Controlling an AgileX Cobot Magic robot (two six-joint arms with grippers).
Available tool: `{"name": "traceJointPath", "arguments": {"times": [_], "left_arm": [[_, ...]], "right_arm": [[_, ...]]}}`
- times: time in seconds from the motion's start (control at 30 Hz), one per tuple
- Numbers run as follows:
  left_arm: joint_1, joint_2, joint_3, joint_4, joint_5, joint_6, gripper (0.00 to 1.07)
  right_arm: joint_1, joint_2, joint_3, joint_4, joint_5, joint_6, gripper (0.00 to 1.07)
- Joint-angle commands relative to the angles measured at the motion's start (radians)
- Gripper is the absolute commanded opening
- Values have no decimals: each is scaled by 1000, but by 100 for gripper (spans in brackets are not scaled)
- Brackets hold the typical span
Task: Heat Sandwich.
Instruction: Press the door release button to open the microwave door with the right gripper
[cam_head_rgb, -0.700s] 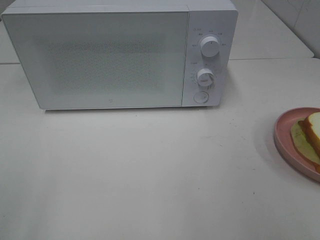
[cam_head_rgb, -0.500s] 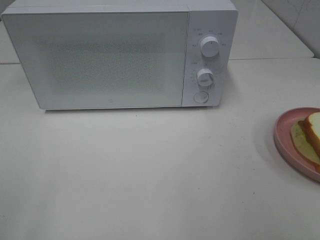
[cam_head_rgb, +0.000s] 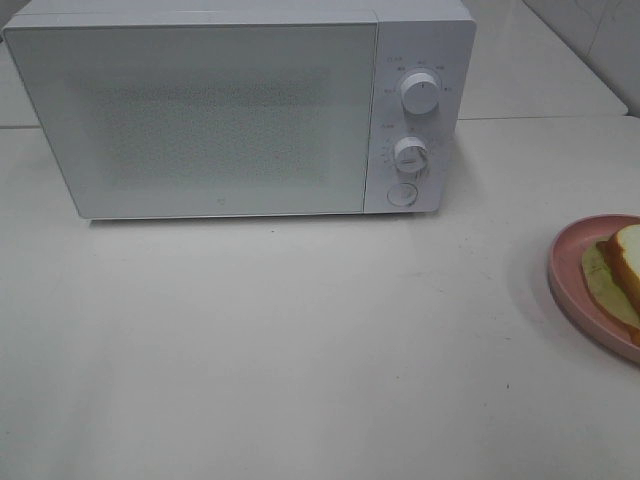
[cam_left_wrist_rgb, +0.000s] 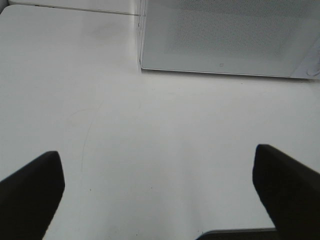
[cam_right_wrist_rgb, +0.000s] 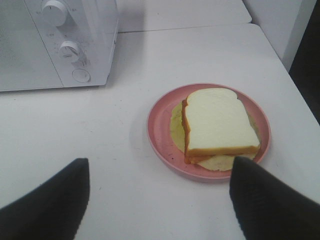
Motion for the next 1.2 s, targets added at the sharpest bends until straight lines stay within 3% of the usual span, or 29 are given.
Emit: {"name": "traceJointPath", "arguments": {"times": [0.03,1.2], "left_arm": [[-2,-13,2,-1,2,-3,97],[-2,-13,2,-1,2,-3,97]], "right_arm": [[-2,54,-27,-4,-29,-1,76],[-2,634,-27,-4,-593,-1,76]]}}
